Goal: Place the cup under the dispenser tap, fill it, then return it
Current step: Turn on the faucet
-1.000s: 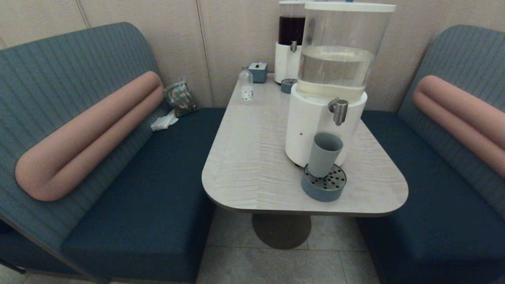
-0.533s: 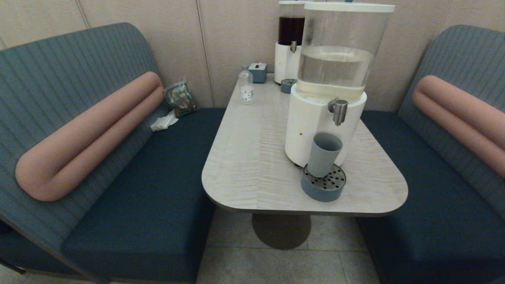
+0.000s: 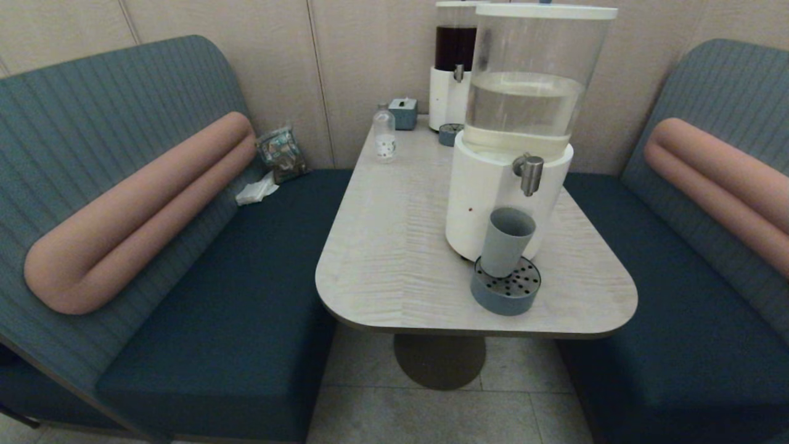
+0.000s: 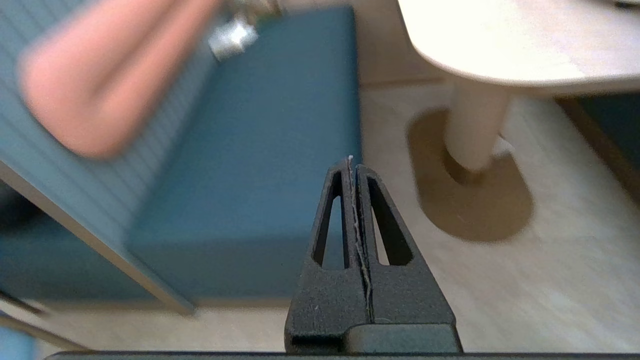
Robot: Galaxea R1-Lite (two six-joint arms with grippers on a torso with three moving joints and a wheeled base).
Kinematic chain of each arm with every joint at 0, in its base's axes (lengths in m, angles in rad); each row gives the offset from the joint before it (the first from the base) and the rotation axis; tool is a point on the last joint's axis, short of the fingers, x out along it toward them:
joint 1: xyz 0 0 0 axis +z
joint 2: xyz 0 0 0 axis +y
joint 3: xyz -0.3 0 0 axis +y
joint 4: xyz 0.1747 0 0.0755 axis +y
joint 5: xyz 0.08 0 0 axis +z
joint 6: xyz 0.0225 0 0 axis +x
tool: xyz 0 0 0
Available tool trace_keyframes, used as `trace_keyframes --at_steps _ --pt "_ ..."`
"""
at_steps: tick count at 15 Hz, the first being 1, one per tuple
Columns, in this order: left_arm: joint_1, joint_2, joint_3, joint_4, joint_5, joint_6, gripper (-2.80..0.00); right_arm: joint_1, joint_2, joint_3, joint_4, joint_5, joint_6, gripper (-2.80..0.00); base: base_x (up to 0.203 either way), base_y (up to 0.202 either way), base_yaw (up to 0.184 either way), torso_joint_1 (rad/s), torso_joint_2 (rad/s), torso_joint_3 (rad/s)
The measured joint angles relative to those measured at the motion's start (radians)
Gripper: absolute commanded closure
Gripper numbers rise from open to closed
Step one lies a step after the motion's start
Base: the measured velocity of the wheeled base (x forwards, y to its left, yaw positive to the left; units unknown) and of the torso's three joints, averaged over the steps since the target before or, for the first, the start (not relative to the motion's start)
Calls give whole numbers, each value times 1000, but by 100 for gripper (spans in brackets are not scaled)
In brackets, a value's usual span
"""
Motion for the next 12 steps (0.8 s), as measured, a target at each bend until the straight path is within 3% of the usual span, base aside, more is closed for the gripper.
trace_keyframes --at_steps 12 --pt "0 -3 24 4 -5 -24 0 0 0 0 0 0 0 0 0 0 0 0 0 0"
